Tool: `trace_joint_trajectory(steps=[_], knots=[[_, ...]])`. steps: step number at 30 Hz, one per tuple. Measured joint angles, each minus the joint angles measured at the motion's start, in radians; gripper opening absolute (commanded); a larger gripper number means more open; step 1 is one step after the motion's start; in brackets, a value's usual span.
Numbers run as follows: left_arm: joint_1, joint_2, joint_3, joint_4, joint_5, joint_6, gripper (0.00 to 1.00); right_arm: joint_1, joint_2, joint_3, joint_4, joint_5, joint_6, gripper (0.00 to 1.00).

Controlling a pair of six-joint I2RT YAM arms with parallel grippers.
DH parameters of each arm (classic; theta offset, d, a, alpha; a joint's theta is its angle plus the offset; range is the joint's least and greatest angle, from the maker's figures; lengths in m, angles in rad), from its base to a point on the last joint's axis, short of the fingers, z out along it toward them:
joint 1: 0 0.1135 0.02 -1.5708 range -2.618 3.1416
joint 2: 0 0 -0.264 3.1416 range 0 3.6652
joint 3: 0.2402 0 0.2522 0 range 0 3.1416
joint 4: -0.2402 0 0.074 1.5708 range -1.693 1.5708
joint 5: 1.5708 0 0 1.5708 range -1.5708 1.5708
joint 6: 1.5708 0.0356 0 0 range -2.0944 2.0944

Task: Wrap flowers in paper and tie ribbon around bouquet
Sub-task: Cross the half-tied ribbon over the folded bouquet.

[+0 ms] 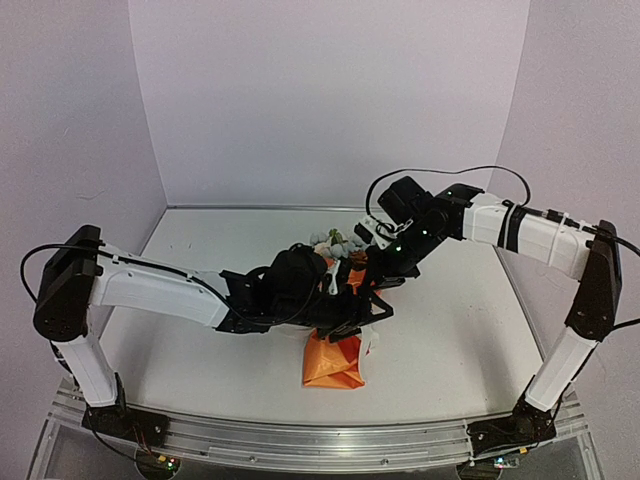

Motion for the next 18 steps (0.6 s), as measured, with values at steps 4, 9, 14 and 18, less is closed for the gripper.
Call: trace_joint_trajectory(steps=[4, 9, 14, 18], knots=[[-0.002, 0.081, 0.107, -0.067, 0.047, 0.066, 0.70, -0.001, 0.001, 0.001, -0.007, 0.008, -0.002, 0.00], [0.003, 0.152, 0.177, -0.080, 0.070, 0.117, 0.73, -0.022, 0.011, 0.009, -0.060, 0.032, -0.007, 0.00], [0.009, 0.190, 0.220, -0.114, 0.079, 0.152, 0.78, -0.034, 0.034, 0.035, -0.109, 0.056, -0.012, 0.00], [0.011, 0.199, 0.177, -0.006, 0.084, 0.155, 0.78, -0.038, 0.042, 0.042, -0.122, 0.054, -0.020, 0.00]])
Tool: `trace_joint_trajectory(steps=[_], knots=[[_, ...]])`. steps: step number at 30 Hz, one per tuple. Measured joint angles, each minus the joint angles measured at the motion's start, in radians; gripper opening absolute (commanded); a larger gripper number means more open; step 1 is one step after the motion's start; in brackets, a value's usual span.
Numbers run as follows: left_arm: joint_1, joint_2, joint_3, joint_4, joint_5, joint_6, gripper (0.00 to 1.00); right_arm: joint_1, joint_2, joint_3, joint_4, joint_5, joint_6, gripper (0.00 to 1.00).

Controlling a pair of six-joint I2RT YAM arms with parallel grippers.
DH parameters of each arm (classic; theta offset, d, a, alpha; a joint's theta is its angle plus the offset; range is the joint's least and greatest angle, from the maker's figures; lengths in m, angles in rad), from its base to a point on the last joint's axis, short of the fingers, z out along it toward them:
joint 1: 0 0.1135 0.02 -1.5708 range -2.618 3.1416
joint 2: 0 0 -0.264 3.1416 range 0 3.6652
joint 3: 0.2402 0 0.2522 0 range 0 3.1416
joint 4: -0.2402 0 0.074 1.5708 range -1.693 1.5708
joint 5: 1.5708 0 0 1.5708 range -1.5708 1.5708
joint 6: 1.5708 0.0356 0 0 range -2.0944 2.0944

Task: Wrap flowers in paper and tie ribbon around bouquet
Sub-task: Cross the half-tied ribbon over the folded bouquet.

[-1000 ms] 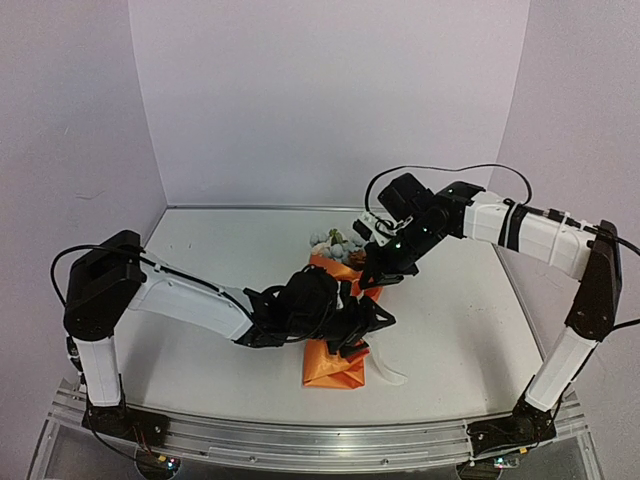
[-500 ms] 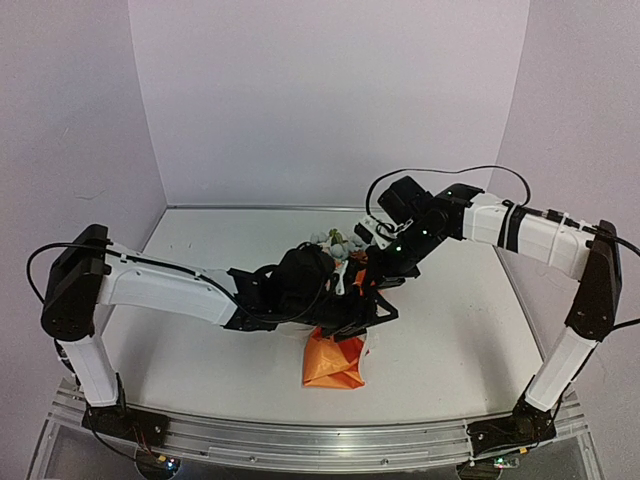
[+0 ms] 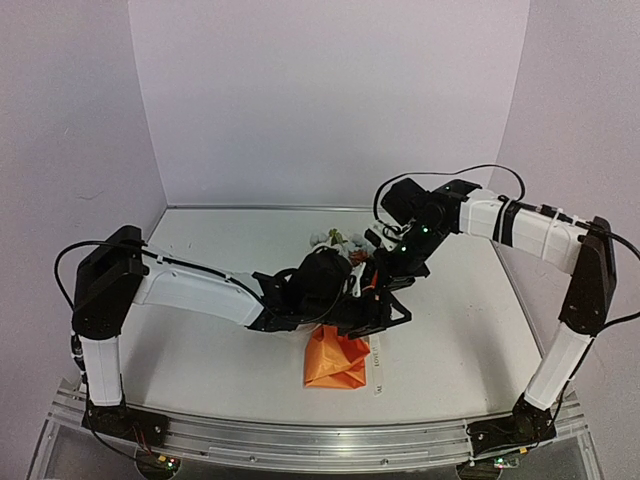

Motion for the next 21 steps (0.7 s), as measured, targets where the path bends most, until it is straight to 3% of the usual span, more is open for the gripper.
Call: trace_joint_trajectory(steps=[9, 17, 21], knots=[[-0.001, -0.070, -0.120, 0.113, 0.012, 0.062, 0.60, 0.023, 0.001, 0.001, 0.009, -0.044, 0.006, 0.00], [-0.010, -0.421, -0.277, 0.061, -0.005, 0.297, 0.49, 0.059, -0.005, -0.015, 0.070, -0.046, 0.060, 0.00], [0.071, -0.559, -0.322, 0.044, 0.005, 0.417, 0.46, 0.085, -0.034, -0.063, 0.100, -0.008, 0.073, 0.00]])
